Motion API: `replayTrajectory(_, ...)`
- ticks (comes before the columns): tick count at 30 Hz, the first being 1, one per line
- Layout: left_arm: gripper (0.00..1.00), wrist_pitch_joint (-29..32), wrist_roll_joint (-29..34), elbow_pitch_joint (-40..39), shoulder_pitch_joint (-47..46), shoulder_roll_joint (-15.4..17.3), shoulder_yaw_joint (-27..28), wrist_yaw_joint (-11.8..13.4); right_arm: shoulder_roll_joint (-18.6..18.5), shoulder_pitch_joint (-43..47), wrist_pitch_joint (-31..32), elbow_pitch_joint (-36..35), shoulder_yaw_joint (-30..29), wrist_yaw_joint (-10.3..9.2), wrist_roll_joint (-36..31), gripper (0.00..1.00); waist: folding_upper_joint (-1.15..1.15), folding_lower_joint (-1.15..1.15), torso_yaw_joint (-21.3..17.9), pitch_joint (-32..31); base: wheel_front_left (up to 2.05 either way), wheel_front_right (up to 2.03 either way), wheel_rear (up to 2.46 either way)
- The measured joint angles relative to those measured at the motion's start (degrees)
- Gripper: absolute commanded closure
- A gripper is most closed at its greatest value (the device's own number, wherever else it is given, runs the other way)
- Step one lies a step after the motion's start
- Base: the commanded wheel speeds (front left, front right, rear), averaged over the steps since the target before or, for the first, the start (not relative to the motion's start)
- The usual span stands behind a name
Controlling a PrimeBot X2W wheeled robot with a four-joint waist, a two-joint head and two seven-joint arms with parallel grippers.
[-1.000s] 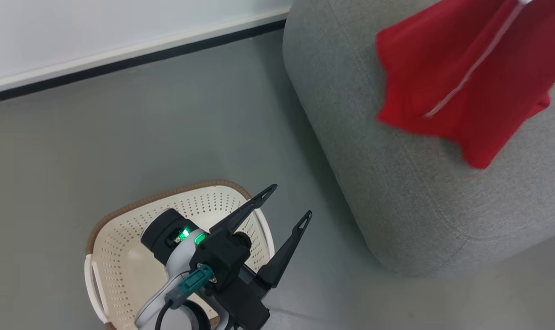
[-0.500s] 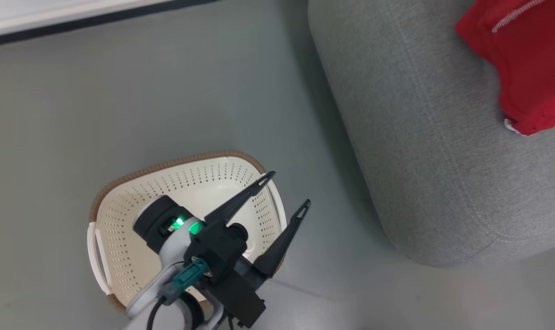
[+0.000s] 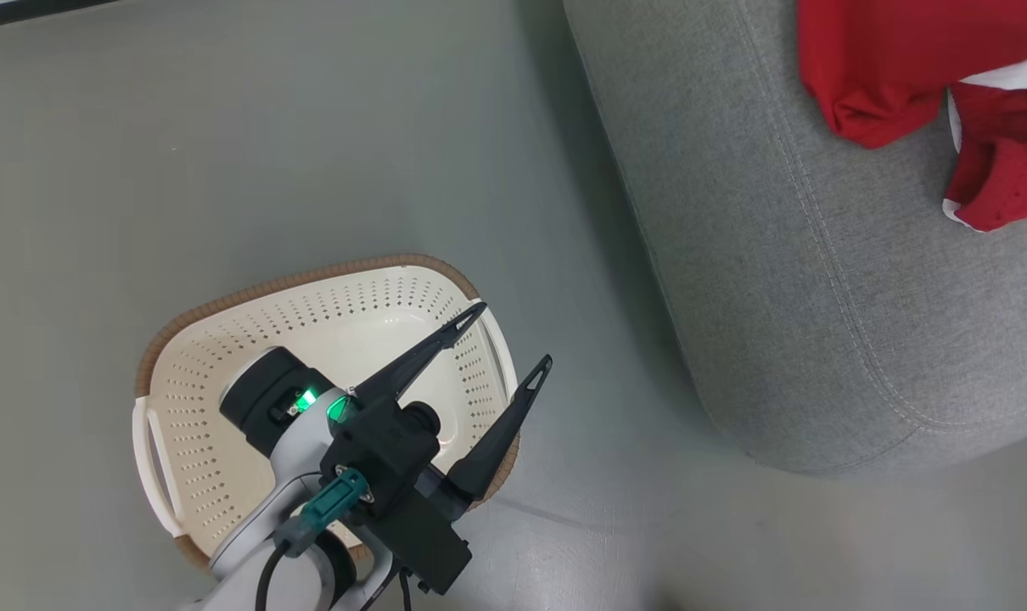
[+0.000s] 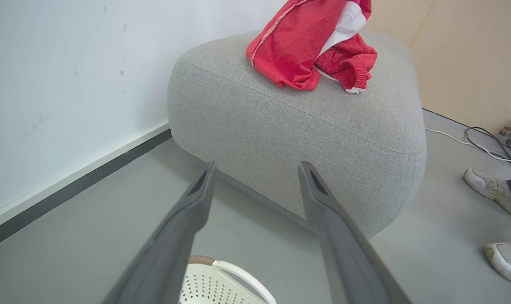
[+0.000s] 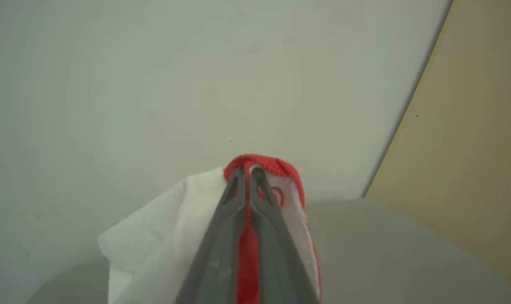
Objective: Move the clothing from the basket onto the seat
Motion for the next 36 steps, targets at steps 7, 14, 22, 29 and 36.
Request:
replayTrajectory(7, 0.0, 0.4, 0.3, 0.0, -0.1, 0.2, -0.7, 0.0, 3.5, 7.0, -1.0, 4.8, 0.0, 0.47, 1.9, 1.0, 0.0, 0.0, -0.2, 0.3, 0.0, 0.0, 0.0)
replayTrajectory(14, 0.0, 0.5, 0.3, 0.1, -0.4, 0.2, -1.1, 0.0, 8.5, 9.5, -1.4, 8.0, 1.8, 1.71, 2.2, 1.0, 0.0, 0.0, 0.1, 0.7, 0.0, 0.0, 0.0)
replayTrajectory(22, 0.0, 0.5, 0.3, 0.4, -1.2, -0.3, -1.5, -0.1, 11.2, 9.8, -1.8, 10.7, 2.5, 3.03, 2.4, 1.0, 0.0, 0.0, 0.9, 0.7, 0.0, 0.0, 0.0)
replayTrajectory(29, 0.0, -0.1, 0.3, 1.9, -1.8, -0.6, -1.4, -0.1, 12.4, 9.9, -2.5, 12.6, 3.1, 3.5, 2.4, 0.0, 0.0, 0.0, 1.3, -0.4, 0.0, 0.0, 0.0)
replayTrajectory(36, 0.0, -1.2, 0.2, 3.8, -1.8, -0.7, -1.4, -0.1, 14.5, 12.5, -3.0, 12.8, 4.0, 3.99, 2.1, 0.0, 0.0, 0.0, 1.2, -2.6, 0.0, 0.0, 0.0)
